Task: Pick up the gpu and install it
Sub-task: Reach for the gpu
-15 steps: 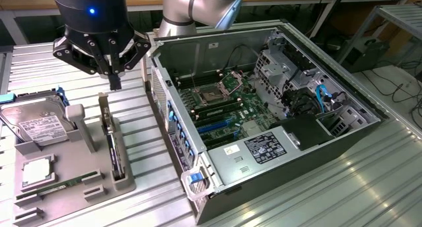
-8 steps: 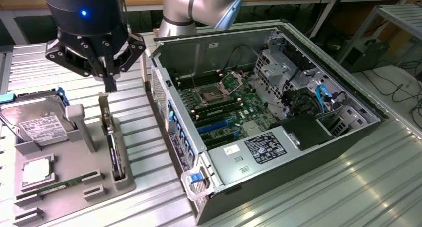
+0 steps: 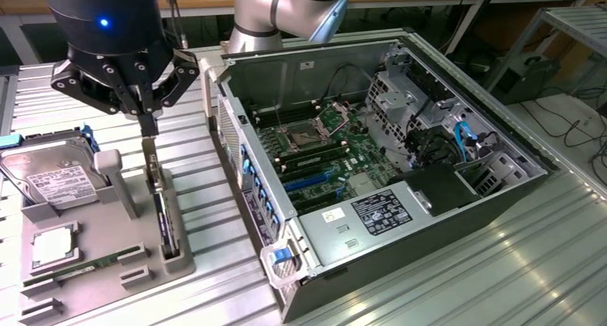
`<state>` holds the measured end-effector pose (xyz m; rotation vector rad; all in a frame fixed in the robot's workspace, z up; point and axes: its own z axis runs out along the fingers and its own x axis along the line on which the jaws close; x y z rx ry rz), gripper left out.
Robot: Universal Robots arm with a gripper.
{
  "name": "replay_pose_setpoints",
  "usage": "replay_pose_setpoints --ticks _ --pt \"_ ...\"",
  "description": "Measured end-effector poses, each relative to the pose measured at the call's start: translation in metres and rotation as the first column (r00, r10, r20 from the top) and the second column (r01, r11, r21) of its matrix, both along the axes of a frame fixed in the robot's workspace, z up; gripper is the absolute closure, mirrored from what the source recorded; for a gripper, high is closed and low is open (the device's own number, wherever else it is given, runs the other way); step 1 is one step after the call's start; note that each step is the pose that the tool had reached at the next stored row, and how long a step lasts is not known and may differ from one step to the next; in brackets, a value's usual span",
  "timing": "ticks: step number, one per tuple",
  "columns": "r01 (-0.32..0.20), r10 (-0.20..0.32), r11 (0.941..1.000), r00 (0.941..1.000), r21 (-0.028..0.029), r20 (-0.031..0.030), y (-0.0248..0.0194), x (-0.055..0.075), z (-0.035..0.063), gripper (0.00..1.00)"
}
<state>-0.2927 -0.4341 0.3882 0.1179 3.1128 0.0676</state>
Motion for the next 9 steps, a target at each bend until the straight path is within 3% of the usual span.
replay_pose_setpoints --ticks 9 --pt "0.000 0.000 1.0000 1.0000 0.0000 0.0000 -0.0027 -0.012 -0.0006 0.89"
